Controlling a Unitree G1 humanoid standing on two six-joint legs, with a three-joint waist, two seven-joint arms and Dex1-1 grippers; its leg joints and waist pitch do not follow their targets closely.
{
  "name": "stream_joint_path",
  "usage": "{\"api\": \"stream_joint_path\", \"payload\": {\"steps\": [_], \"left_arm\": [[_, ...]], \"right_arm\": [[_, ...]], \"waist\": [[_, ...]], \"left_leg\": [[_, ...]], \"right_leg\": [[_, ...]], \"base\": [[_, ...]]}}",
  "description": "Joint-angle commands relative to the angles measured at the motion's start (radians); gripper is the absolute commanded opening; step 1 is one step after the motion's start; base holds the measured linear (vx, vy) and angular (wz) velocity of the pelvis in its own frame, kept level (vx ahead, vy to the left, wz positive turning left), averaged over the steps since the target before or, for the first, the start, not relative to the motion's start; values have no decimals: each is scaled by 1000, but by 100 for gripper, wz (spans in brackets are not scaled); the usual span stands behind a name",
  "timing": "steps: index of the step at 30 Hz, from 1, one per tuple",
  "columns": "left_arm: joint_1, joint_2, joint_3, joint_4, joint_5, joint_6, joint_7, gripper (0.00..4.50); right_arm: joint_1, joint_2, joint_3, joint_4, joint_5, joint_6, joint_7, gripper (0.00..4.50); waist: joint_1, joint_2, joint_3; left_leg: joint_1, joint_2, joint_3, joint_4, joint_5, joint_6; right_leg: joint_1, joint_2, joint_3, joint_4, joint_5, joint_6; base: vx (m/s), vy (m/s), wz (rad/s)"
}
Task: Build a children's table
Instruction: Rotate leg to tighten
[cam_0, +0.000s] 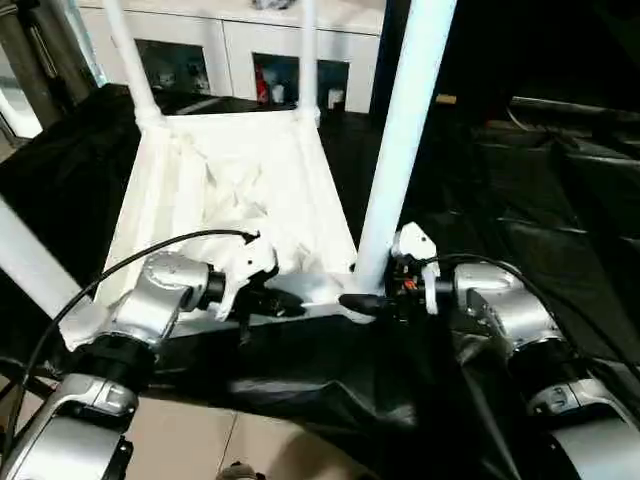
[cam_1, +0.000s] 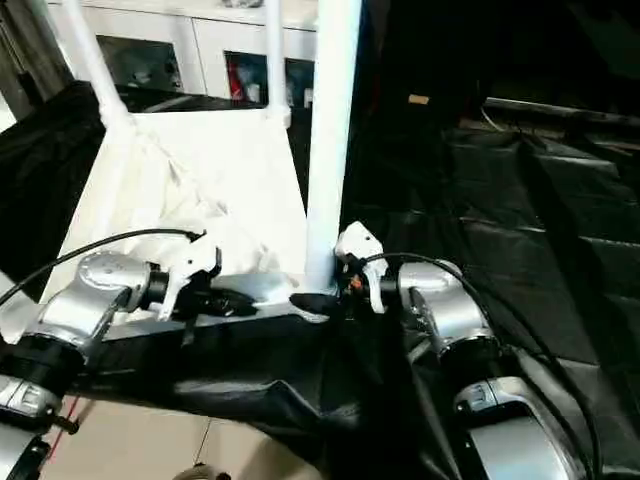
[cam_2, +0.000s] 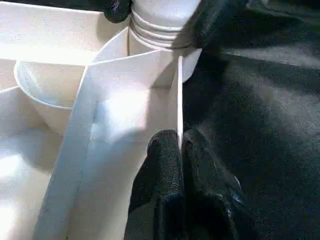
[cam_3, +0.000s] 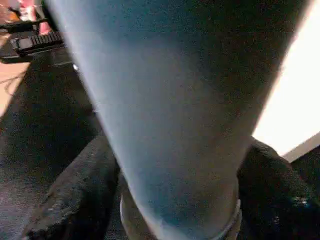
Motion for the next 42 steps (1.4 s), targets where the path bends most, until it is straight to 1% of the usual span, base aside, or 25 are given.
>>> {"api": "stream_joint_path", "payload": {"steps": [1,2,7,10,11,12,13,14,16,18,21,23,26,27,28,29,32,33,34,35,36,37,38,41,42], "left_arm": [[-2,-18,-22,-50,-45,0,-64,0],[-3,-18,-23,-49,-46,1,-67,0],[0,-19,-22,-49,-45,6,-70,0],[-8,-37,-11,-27,-17,2,13,0],[-37,-70,11,26,20,1,149,0],[-46,-82,19,42,25,5,183,0],[-57,-97,30,58,27,13,223,0],[-64,-107,37,67,29,19,251,0],[-95,-151,58,96,36,60,355,0],[-110,-173,63,106,38,80,392,0],[-152,-248,75,135,40,109,495,0],[-163,-274,73,141,44,109,522,0],[-167,-295,56,134,51,97,519,0],[-165,-296,51,131,53,92,510,0],[-161,-293,46,125,52,84,491,0],[-155,-289,41,116,49,77,470,0],[-129,-265,31,83,39,56,399,0],[-116,-248,26,70,34,42,362,0],[-116,-248,26,70,34,42,362,0],[-97,-224,18,48,23,28,306,0],[-97,-224,18,48,23,28,306,0],[-75,-192,10,21,5,20,233,0],[-67,-180,7,12,-1,21,206,0],[-49,-140,-4,-5,-6,-3,136,0],[-45,-129,-4,-7,-6,-3,120,0]], "right_arm": [[-13,3,15,-35,17,17,29,302],[-12,3,17,-36,20,21,37,295],[-4,8,23,-38,26,30,48,265],[6,36,4,-33,35,63,0,262],[1,70,-16,-5,15,85,-112,262],[-3,82,-22,10,3,89,-160,261],[-8,100,-30,29,-8,93,-218,261],[-9,113,-37,40,-12,96,-253,261],[-15,173,-68,78,-14,105,-388,261],[-18,204,-76,95,-19,109,-453,261],[-49,308,-108,163,-47,111,-687,261],[-64,342,-110,184,-54,98,-734,261],[-65,360,-71,172,-62,33,-650,261],[-65,360,-72,166,-57,28,-630,296],[-65,357,-81,160,-44,33,-615,296],[-65,352,-89,152,-32,39,-595,331],[-59,315,-77,128,-36,32,-542,340],[-56,293,-67,117,-43,24,-511,365],[-56,293,-67,117,-43,24,-511,365],[-51,260,-55,102,-40,19,-448,377],[-51,260,-55,102,-40,19,-448,377],[-41,215,-38,72,-31,11,-357,377],[-38,199,-33,62,-28,8,-325,377],[-26,148,-23,29,-14,7,-224,377],[-22,132,-20,16,-11,15,-184,377]], "waist": [[1,-7,-68],[3,-3,-67],[5,-5,-67],[5,-3,-68],[3,-4,-66],[-1,-5,-63],[0,-6,-64],[-4,-6,-61],[-9,-7,-57],[-13,-8,-57],[-21,-5,-56],[-23,-5,-57],[-24,-7,-59],[-25,-6,-59],[-25,-6,-59],[-25,-7,-60],[-24,-5,-64],[-23,-5,-64],[-23,-5,-64],[-23,-6,-66],[-26,-7,-66],[-26,1,-66],[-25,-4,-67],[-17,-3,-70],[-11,-1,-71]], "left_leg": [[7,29,-11,-63,-202,43],[8,30,-12,-65,-202,44],[8,29,-12,-64,-196,40],[8,29,-12,-63,-187,39],[8,29,-12,-65,-190,35],[14,24,-12,-65,-211,22],[16,24,-13,-64,-218,14],[14,22,-14,-66,-230,9],[21,19,-16,-67,-262,5],[21,17,-19,-67,-268,4],[23,14,-21,-68,-279,-8],[25,14,-23,-68,-295,-3],[20,16,-23,-70,-294,12],[19,17,-23,-71,-291,14],[18,17,-22,-72,-286,18],[17,17,-21,-71,-283,23],[13,21,-20,-71,-257,31],[8,22,-21,-72,-239,32],[8,22,-21,-72,-239,32],[9,22,-19,-70,-222,38],[4,22,-18,-68,-215,44],[4,22,-18,-68,-212,44],[5,22,-15,-65,-212,51],[5,25,-12,-63,-175,63],[6,28,-10,-62,-168,67]], "right_leg": [[58,-76,48,-73,-262,-194],[57,-77,48,-73,-273,-191],[57,-77,48,-74,-284,-184],[57,-77,48,-71,-267,-186],[55,-75,48,-74,-275,-184],[51,-76,48,-82,-323,-172],[52,-80,48,-83,-348,-167],[52,-80,47,-91,-394,-153],[45,-81,47,-102,-487,-118],[47,-83,43,-109,-546,-94],[40,-81,40,-115,-576,-77],[40,-82,38,-119,-586,-71],[42,-82,40,-116,-550,-72],[42,-81,41,-115,-538,-77],[43,-80,42,-111,-515,-85],[45,-80,43,-109,-496,-93],[50,-81,46,-100,-429,-117],[54,-81,47,-94,-385,-132],[54,-81,47,-94,-385,-132],[56,-80,48,-87,-328,-154],[61,-81,49,-82,-301,-167],[60,-81,49,-81,-294,-172],[62,-79,49,-82,-281,-175],[63,-76,48,-74,-226,-192],[62,-76,49,-70,-208,-200]], "base": [[0,0,0],[0,0,0],[0,0,0],[0,0,0],[0,0,0],[0,0,0],[0,0,0],[0,0,0],[0,0,0],[0,0,0],[0,0,0],[0,0,0],[0,0,0],[0,0,0],[0,0,0],[0,0,0],[0,0,0],[0,0,0],[0,0,0],[0,0,0],[0,0,0],[0,0,0],[0,0,0],[0,0,0],[0,0,0]]}}
